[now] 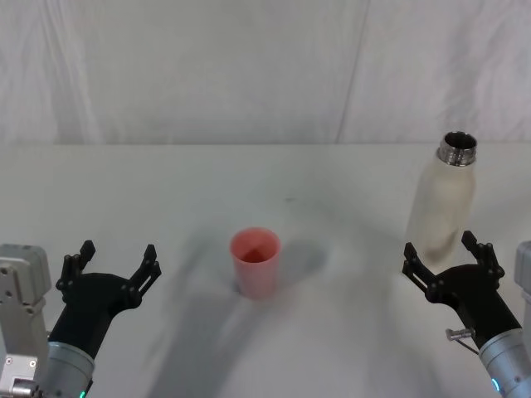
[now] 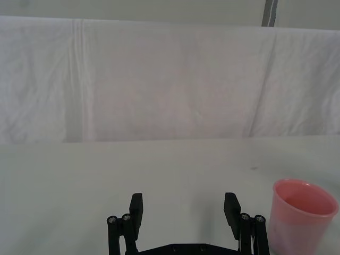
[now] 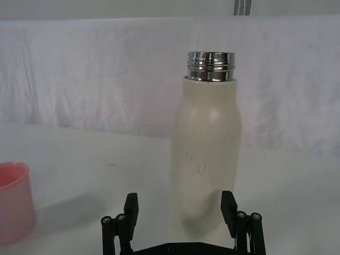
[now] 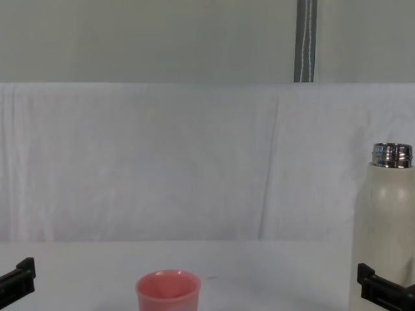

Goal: Grasp the thermos with one hand and pour water into the cup lid.

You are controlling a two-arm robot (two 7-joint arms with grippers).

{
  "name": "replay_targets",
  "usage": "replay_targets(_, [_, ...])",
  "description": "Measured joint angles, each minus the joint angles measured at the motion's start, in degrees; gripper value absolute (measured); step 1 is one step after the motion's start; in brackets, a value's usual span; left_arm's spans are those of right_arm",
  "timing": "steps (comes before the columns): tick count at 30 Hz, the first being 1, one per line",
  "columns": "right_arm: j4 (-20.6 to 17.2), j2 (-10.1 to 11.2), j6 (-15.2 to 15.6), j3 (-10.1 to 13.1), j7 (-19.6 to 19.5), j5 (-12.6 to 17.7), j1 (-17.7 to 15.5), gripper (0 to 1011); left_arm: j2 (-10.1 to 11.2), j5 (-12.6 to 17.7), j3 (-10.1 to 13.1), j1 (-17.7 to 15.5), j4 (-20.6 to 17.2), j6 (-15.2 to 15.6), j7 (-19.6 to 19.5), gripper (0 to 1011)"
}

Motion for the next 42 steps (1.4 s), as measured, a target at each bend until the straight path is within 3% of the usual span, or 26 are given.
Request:
replay_targets(16, [3.5, -2.0, -1.4, 2.4, 1.8, 0.2, 2.4, 1003, 0.0, 0.0, 0.0, 0.0, 0.0, 0.0, 0.0, 1001])
replay_targets(42, [9.0, -2.6, -2.1, 2.9, 3.6, 0.8, 7.9, 1003, 0.0, 0.0, 0.0, 0.0, 0.0, 0.0, 0.0, 1001])
